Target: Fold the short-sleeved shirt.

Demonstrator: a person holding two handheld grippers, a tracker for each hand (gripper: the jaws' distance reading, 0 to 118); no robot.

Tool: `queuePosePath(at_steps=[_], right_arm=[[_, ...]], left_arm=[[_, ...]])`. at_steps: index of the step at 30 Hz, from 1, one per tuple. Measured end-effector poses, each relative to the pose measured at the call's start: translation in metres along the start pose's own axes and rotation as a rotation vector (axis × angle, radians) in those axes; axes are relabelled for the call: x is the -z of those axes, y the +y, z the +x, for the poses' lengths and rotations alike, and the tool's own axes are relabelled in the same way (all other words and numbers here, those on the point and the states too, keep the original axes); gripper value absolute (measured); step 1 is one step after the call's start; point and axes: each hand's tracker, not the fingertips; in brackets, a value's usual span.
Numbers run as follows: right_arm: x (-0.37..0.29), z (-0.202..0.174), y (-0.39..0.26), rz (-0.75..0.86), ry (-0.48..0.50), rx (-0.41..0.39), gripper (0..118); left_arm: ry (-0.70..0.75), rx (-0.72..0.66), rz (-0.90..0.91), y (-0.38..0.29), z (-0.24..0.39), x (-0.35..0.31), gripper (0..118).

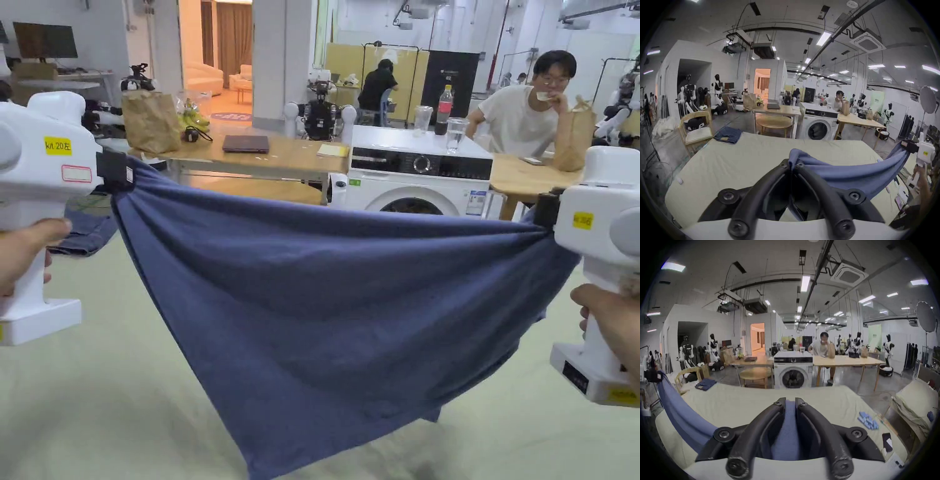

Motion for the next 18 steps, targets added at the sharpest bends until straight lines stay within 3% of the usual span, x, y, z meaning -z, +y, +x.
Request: queuePosePath(at_steps=[11,18], right_arm=[[0.048,-0.028,0.062,0.057,-0.003,-0.061,8],[0.063,-0.039,0.035,0.076,-0.035,-0.102,8]], left_arm=[[0.037,-0.028,0.021,0.043,-0.015,0.046,0],[0.06,-0.003,0.02,0.019,-0.016,0.063,0]])
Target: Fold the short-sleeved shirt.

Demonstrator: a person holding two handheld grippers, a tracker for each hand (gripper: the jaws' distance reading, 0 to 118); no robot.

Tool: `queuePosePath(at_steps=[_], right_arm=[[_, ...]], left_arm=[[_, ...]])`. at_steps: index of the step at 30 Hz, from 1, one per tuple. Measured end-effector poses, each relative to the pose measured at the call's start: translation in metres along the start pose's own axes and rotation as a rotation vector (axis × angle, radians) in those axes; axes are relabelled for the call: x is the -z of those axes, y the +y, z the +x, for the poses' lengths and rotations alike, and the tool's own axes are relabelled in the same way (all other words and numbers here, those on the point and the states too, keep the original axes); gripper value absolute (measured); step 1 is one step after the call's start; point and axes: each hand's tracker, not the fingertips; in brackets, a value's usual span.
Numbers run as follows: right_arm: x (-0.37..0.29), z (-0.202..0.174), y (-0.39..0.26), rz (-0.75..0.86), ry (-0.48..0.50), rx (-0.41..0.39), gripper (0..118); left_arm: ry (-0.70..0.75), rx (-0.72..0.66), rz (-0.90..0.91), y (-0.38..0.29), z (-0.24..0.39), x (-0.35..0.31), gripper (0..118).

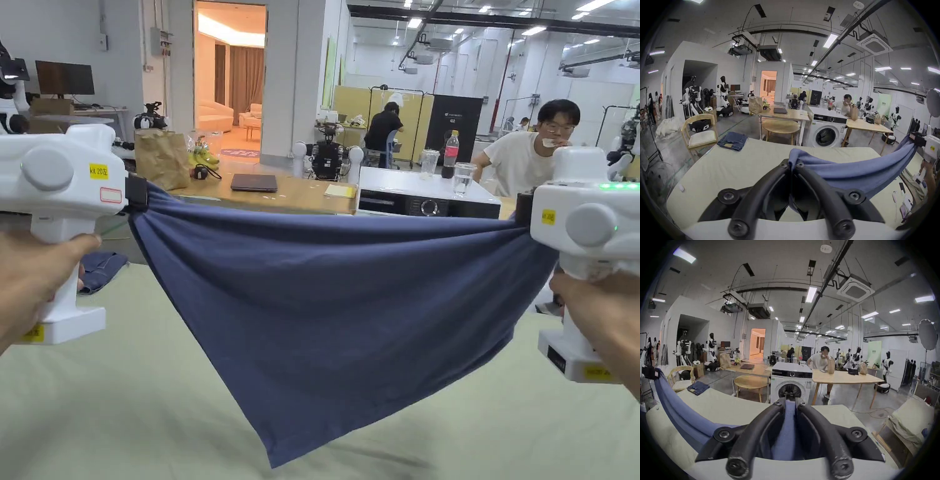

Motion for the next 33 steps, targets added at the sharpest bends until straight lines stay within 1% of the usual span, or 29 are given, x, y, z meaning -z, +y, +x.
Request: queuePosePath(at_steps=[3,8,9,11,15,17,18,20,23,27,29,31,33], right_arm=[[-0.002,0.0,-0.037,-0.053,-0.008,-0.009,8],[-0.023,0.0,-0.116,-0.156,-0.015,-0.072,8],[-0.032,0.001,-0.133,-0.174,-0.007,-0.072,8],[-0.049,0.003,-0.166,-0.215,-0.01,-0.097,8],[-0.078,0.016,-0.225,-0.295,-0.004,-0.105,8],[-0.097,0.019,-0.25,-0.332,-0.006,-0.088,8],[-0.106,0.021,-0.262,-0.356,0.005,-0.085,8],[-0.122,0.023,-0.282,-0.382,-0.009,-0.094,8],[-0.144,0.026,-0.311,-0.438,-0.01,-0.075,8],[-0.158,0.03,-0.344,-0.534,-0.012,-0.026,8],[-0.161,0.03,-0.355,-0.552,-0.013,-0.003,8],[-0.16,0.03,-0.362,-0.564,-0.023,-0.017,9],[-0.163,0.028,-0.363,-0.562,-0.028,-0.034,15]], left_arm=[[0.006,0.02,-0.046,-0.035,0.0,0.004,0],[-0.008,0.018,-0.117,-0.111,-0.005,-0.006,0],[-0.01,0.01,-0.123,-0.13,-0.006,-0.012,0],[-0.034,0.001,-0.161,-0.164,-0.01,-0.025,0],[-0.043,-0.046,-0.211,-0.234,-0.018,-0.059,0],[-0.049,-0.054,-0.259,-0.264,-0.02,-0.076,0],[-0.049,-0.066,-0.266,-0.279,-0.021,-0.085,0],[-0.053,-0.078,-0.299,-0.303,-0.021,-0.101,0],[-0.043,-0.087,-0.35,-0.338,-0.019,-0.12,0],[-0.037,-0.062,-0.43,-0.376,-0.015,-0.128,0],[-0.018,-0.04,-0.459,-0.387,-0.014,-0.126,0],[-0.012,-0.044,-0.466,-0.392,-0.016,-0.124,0],[-0.006,-0.055,-0.463,-0.391,-0.017,-0.125,0]])
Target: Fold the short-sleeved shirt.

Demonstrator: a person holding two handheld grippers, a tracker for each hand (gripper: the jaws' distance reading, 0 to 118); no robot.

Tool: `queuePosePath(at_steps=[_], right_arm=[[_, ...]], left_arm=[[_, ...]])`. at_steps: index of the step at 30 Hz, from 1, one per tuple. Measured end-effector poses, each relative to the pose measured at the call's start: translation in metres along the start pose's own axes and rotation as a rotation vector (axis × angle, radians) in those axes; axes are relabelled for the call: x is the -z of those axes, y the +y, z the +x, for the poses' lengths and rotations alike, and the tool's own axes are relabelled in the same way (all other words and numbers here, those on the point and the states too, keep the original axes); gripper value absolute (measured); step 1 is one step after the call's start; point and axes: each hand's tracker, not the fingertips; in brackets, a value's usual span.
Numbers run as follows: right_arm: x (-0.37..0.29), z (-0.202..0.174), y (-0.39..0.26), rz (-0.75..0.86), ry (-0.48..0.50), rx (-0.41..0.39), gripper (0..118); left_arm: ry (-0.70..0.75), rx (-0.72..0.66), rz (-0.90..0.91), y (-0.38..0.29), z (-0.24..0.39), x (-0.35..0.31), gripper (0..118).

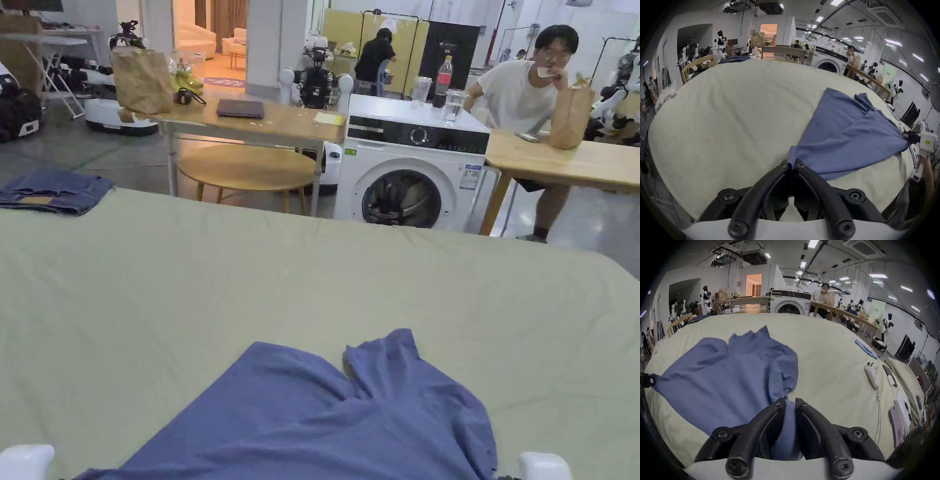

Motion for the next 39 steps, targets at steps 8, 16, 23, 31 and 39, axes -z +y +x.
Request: queuePosePath(at_steps=[8,16,23,31,39], right_arm=[[-0.039,-0.02,0.017,0.185,0.03,-0.029,61],[-0.07,-0.07,0.031,0.407,0.095,0.053,7],[-0.072,-0.09,0.039,0.431,0.144,0.075,0],[-0.054,-0.089,0.036,0.375,0.16,0.04,0],[-0.033,-0.087,0.029,0.293,0.163,0.025,0]], left_arm=[[-0.047,0.01,0.174,0.02,0.019,-0.031,63],[-0.067,0.09,0.355,0.043,0.075,-0.034,20],[-0.051,0.123,0.345,0.05,0.104,-0.034,0],[-0.027,0.018,0.163,0.062,0.035,-0.043,0],[-0.058,-0.186,-0.089,0.07,-0.031,-0.02,44]])
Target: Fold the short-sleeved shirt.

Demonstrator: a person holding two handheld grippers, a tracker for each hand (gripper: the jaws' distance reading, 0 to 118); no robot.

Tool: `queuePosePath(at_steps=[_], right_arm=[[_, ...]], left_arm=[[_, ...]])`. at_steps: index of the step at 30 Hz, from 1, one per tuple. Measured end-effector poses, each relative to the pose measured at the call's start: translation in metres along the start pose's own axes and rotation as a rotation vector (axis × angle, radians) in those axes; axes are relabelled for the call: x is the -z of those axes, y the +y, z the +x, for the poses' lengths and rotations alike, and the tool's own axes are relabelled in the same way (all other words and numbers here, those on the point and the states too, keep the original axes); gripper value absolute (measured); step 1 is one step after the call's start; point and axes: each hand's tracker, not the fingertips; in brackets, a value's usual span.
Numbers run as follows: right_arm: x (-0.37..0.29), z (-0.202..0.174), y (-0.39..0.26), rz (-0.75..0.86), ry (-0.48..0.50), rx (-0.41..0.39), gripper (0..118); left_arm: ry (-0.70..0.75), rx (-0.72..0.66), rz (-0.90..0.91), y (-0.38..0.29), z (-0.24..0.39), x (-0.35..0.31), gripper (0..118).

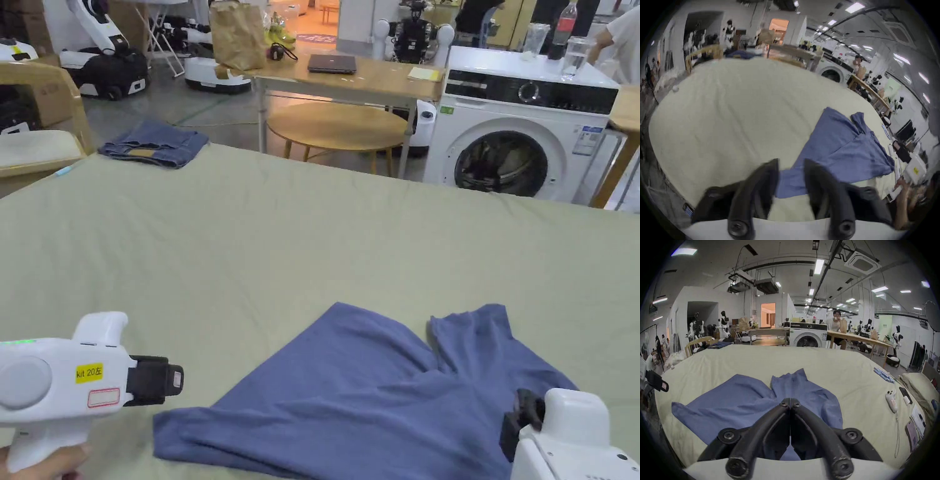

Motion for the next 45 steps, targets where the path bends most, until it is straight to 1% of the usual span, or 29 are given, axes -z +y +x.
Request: queuePosePath(at_steps=[4,5,9,11,13,15,16,17,19,20,21,24,27,28,30,31,32,33,34,36,37,38,40,41,45], right_arm=[[0.004,0.0,-0.004,-0.029,-0.004,-0.009,0],[0.005,0.001,-0.004,-0.034,-0.003,-0.007,0],[0.006,0.002,-0.005,-0.05,-0.009,-0.019,0],[0.006,0.003,-0.005,-0.06,-0.011,-0.027,0],[0.006,0.005,-0.005,-0.064,-0.013,-0.029,0],[0.006,0.007,-0.005,-0.065,-0.019,-0.032,0],[0.007,0.007,-0.006,-0.069,-0.02,-0.033,0],[0.008,0.008,-0.006,-0.074,-0.019,-0.033,0],[0.011,0.009,-0.007,-0.088,-0.019,-0.03,0],[0.012,0.01,-0.008,-0.094,-0.018,-0.025,0],[0.013,0.011,-0.007,-0.099,-0.016,-0.019,0],[0.019,0.017,0.006,-0.129,-0.033,-0.001,0],[0.036,0.034,0.035,-0.162,-0.027,0.039,0],[0.045,0.04,0.048,-0.185,-0.032,0.04,4],[0.07,0.051,0.074,-0.237,-0.016,0.03,36],[0.09,0.057,0.086,-0.286,-0.001,0.004,49],[0.107,0.061,0.093,-0.311,0.008,-0.005,61],[0.126,0.064,0.101,-0.344,-0.006,-0.03,62],[0.146,0.068,0.106,-0.39,0.009,-0.051,62],[0.185,0.073,0.111,-0.466,-0.017,-0.104,62],[0.203,0.074,0.111,-0.516,0.005,-0.097,62],[0.215,0.076,0.111,-0.548,0.003,-0.096,62],[0.243,0.083,0.105,-0.634,0.027,-0.063,62],[0.25,0.083,0.101,-0.663,0.022,-0.051,62],[0.278,0.086,0.081,-0.785,0.06,-0.007,62]], left_arm=[[0.012,-0.021,-0.041,-0.006,0.0,0.023,64],[0.025,-0.019,-0.066,-0.007,0.001,0.032,64],[0.183,-0.008,-0.16,-0.017,-0.003,0.075,64],[0.187,0.0,-0.193,-0.024,-0.003,0.083,64],[0.203,0.026,-0.148,-0.026,0.005,0.077,61],[0.242,0.051,-0.147,-0.026,0.01,0.076,54],[0.255,0.088,-0.14,-0.027,0.013,0.077,45],[0.255,0.107,-0.134,-0.028,0.015,0.078,31],[0.205,0.085,-0.129,-0.029,0.012,0.076,8],[0.164,0.051,-0.121,-0.029,0.009,0.076,0],[0.181,0.051,-0.125,-0.029,0.007,0.076,0],[0.171,0.078,-0.12,-0.032,0.007,0.073,0],[0.162,0.073,-0.112,-0.033,0.007,0.07,0],[0.158,0.069,-0.113,-0.032,0.007,0.07,0],[0.153,0.063,-0.105,-0.033,0.007,0.067,0],[0.149,0.059,-0.107,-0.033,0.01,0.065,0],[0.148,0.059,-0.107,-0.033,0.011,0.064,0],[0.149,0.059,-0.103,-0.034,0.012,0.064,0],[0.148,0.059,-0.103,-0.034,0.012,0.063,0],[0.149,0.058,-0.104,-0.034,0.015,0.062,0],[0.15,0.056,-0.103,-0.035,0.015,0.061,0],[0.151,0.057,-0.104,-0.035,0.016,0.061,0],[0.152,0.056,-0.102,-0.035,0.017,0.059,0],[0.151,0.055,-0.102,-0.036,0.017,0.059,0],[0.144,0.04,-0.101,-0.036,0.015,0.059,0]])
